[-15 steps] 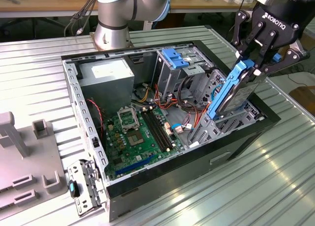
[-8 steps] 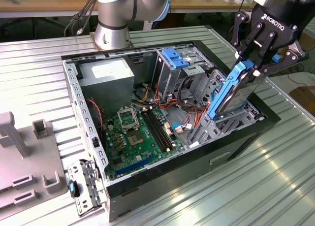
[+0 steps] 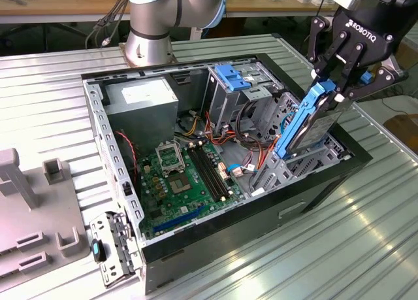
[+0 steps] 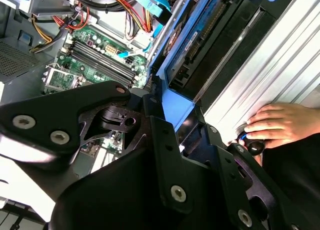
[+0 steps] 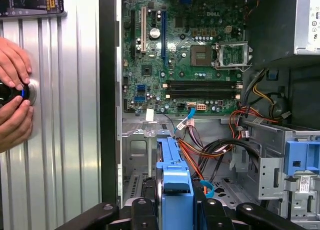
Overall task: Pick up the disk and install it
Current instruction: 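Insert the disk into the insertion slot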
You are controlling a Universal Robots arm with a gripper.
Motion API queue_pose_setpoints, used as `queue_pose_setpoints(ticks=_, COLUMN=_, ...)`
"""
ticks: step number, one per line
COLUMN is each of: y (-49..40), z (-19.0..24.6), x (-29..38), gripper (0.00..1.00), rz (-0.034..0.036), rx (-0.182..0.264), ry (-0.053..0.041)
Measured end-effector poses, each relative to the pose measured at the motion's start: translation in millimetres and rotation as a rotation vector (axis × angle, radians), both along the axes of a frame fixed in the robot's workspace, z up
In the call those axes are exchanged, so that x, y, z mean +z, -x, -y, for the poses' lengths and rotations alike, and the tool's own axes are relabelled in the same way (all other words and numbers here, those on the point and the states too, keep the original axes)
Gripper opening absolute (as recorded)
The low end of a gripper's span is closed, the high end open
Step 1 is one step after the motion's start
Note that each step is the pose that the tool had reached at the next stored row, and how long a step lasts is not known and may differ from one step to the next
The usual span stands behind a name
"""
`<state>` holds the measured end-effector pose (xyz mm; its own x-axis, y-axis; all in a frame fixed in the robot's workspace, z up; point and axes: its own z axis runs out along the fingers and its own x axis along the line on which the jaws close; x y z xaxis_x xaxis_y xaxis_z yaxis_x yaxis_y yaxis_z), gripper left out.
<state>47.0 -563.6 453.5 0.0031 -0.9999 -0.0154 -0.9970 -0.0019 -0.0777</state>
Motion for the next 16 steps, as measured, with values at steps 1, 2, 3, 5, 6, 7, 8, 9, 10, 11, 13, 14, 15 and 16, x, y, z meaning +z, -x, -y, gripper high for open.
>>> queue_pose_setpoints(ticks=1, y=0.0, z=0.0, x=0.4, gripper=0.37, rz=-0.0005, rx=0.000, ry=-0.0004)
queue_pose_setpoints(ticks=2, y=-0.1, z=0.1, x=1.6, gripper=0.37, rz=-0.0017, rx=0.000, ry=-0.0009)
queue_pose_setpoints(ticks=3, y=-0.1, z=0.1, x=3.5, gripper=0.37, rz=-0.0034, rx=0.000, ry=-0.0007)
queue_pose_setpoints(ticks=5, y=0.0, z=0.0, x=4.9, gripper=0.37, rz=-0.0049, rx=-0.001, ry=-0.0001)
queue_pose_setpoints(ticks=6, y=0.1, z=0.0, x=5.7, gripper=0.37, rz=-0.0055, rx=-0.001, ry=0.0000)
queue_pose_setpoints(ticks=7, y=0.1, z=0.0, x=6.3, gripper=0.37, rz=-0.0059, rx=-0.001, ry=-0.0001)
queue_pose_setpoints(ticks=8, y=0.0, z=0.0, x=6.9, gripper=0.37, rz=-0.0064, rx=-0.001, ry=0.0001)
queue_pose_setpoints(ticks=9, y=0.0, z=0.0, x=7.0, gripper=0.37, rz=-0.0065, rx=-0.001, ry=0.0000)
queue_pose_setpoints(ticks=10, y=0.0, z=0.0, x=7.0, gripper=0.37, rz=-0.0066, rx=-0.001, ry=-0.0001)
queue_pose_setpoints(ticks=11, y=-0.2, z=0.0, x=7.3, gripper=0.37, rz=-0.0070, rx=-0.001, ry=0.0001)
queue_pose_setpoints(ticks=13, y=-0.5, z=0.0, x=7.6, gripper=0.37, rz=-0.0076, rx=-0.001, ry=0.0001)
queue_pose_setpoints(ticks=14, y=-0.5, z=0.0, x=7.7, gripper=0.37, rz=-0.0077, rx=-0.001, ry=0.0001)
queue_pose_setpoints(ticks=15, y=-0.5, z=0.0, x=7.7, gripper=0.37, rz=-0.0078, rx=-0.001, ry=0.0001)
queue_pose_setpoints(ticks=16, y=-0.6, z=0.0, x=7.7, gripper=0.37, rz=-0.0078, rx=-0.001, ry=0.0001)
